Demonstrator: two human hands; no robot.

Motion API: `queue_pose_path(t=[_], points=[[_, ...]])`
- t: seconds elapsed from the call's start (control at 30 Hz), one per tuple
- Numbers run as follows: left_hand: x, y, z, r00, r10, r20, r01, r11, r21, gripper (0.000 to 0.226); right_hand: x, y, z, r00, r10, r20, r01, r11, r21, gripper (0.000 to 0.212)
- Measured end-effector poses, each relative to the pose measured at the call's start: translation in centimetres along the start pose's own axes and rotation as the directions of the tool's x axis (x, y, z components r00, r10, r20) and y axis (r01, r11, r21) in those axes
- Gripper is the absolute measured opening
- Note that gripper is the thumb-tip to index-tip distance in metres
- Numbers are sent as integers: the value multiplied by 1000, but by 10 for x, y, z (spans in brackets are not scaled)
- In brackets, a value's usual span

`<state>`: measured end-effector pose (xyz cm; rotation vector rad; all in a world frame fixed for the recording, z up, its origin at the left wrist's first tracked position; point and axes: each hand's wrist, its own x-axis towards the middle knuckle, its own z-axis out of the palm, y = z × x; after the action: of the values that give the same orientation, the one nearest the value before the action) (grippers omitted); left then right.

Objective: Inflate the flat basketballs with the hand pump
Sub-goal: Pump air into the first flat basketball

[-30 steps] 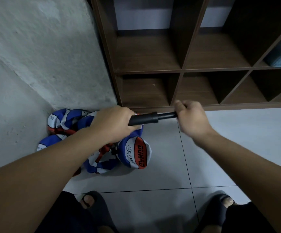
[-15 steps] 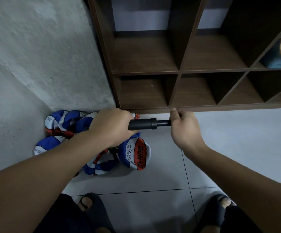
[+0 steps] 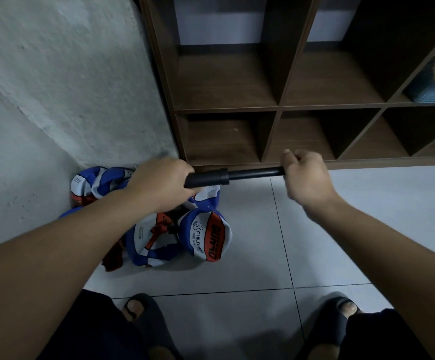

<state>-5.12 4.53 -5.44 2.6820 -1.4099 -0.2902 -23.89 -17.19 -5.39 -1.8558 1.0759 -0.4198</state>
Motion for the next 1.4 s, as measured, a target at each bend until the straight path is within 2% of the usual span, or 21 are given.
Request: queue_pose_path(t=[0.1,0.3,0.4,0.6,0.8,0.87,1.0,1.1,1.2,1.4], points=[[1,-8,-2,1000,-24,6,24,1000,-5,43,9,3,-9,998,62,-6,-62,997,52,47],[-1,15,6,996,7,-87,0,998,70,43,-22,-9,8,990,-103,-93,101,994,-31,48],[-6,25,6,993,35,-110,-24,995,97,46,-34,-11,20,991,-122,-57,121,992,-19,46],[-9,39,9,995,46,-89,-41,998,53,23,-45,-13,36,993,-122,5,122,992,-17,46],[-6,42,8,995,65,-71,-66,998,-13,31,-34,-16,25,976,-206,72,210,976,-59,40],[-3,36,6,998,37,-56,-40,998,-46,33,-22,-14,13,974,-226,29,228,969,-91,44],[1,11,-3,999,-42,-34,40,998,-54,39,2,-12,-18,984,-174,-49,170,982,-77,50],[0,11,-3,998,-48,-27,45,994,-104,42,0,-16,-23,972,-218,-89,214,976,-52,50],[-2,24,3,997,-38,-68,33,997,-64,38,-14,-20,-9,956,-266,-125,258,963,-71,49],[-7,38,2,997,20,-79,-21,1000,-16,38,-38,-20,16,969,-247,-18,246,968,-47,45]])
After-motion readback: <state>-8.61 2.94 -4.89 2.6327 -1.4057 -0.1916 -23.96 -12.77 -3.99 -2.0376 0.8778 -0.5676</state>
